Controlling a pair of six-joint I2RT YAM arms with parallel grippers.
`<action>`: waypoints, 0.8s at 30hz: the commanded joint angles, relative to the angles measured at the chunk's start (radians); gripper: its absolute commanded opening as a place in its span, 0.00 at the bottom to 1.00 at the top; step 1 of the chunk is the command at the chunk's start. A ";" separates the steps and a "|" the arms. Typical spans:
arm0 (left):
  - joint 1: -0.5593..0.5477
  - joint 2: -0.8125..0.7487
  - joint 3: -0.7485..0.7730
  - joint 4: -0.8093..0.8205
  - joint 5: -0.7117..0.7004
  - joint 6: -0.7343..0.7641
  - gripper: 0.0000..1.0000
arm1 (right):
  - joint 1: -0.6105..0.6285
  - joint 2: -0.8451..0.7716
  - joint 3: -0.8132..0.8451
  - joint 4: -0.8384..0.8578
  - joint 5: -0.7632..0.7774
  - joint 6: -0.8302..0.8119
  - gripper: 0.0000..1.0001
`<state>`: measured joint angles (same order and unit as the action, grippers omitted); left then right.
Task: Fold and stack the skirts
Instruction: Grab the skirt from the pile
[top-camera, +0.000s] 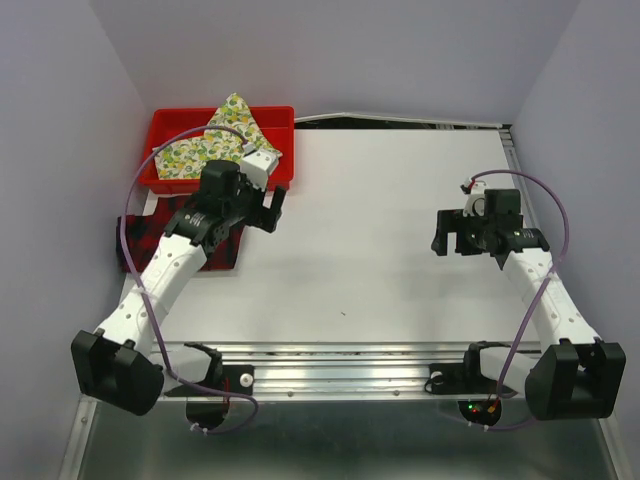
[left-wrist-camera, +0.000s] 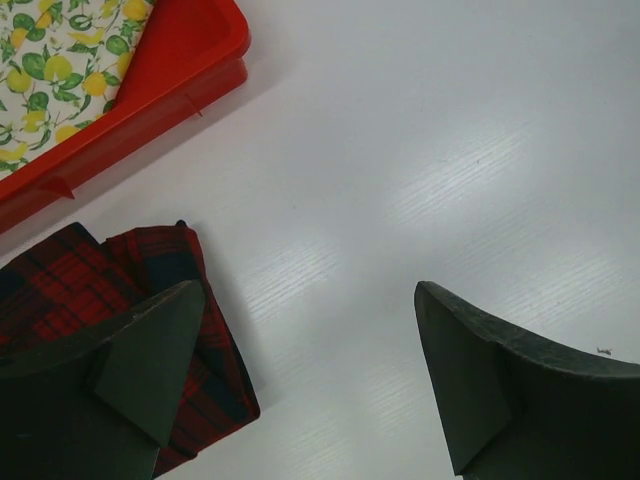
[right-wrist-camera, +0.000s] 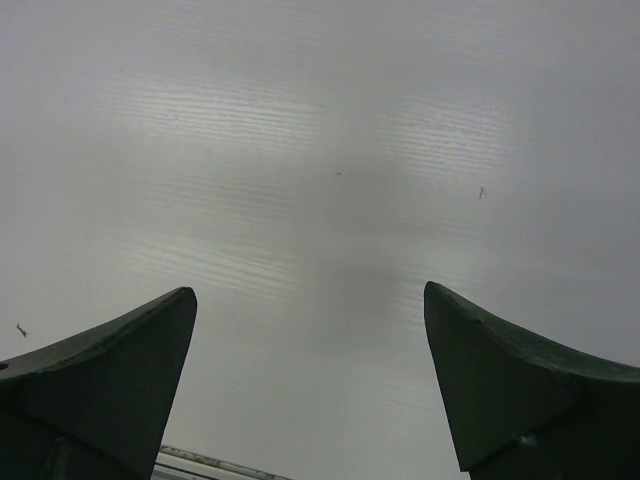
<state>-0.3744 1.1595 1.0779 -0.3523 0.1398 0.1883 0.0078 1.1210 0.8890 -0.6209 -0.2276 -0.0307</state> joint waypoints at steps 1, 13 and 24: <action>0.063 0.064 0.176 0.004 0.021 -0.026 0.98 | 0.001 -0.023 0.011 0.013 -0.012 -0.018 1.00; 0.298 0.742 1.070 -0.149 0.021 -0.087 0.99 | 0.001 -0.018 0.002 0.024 -0.055 -0.041 1.00; 0.350 1.163 1.292 -0.071 -0.170 -0.007 0.98 | -0.008 0.033 0.037 -0.014 -0.058 -0.069 1.00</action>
<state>-0.0486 2.3222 2.3909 -0.4606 0.0399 0.1669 0.0059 1.1400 0.8875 -0.6281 -0.2852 -0.0818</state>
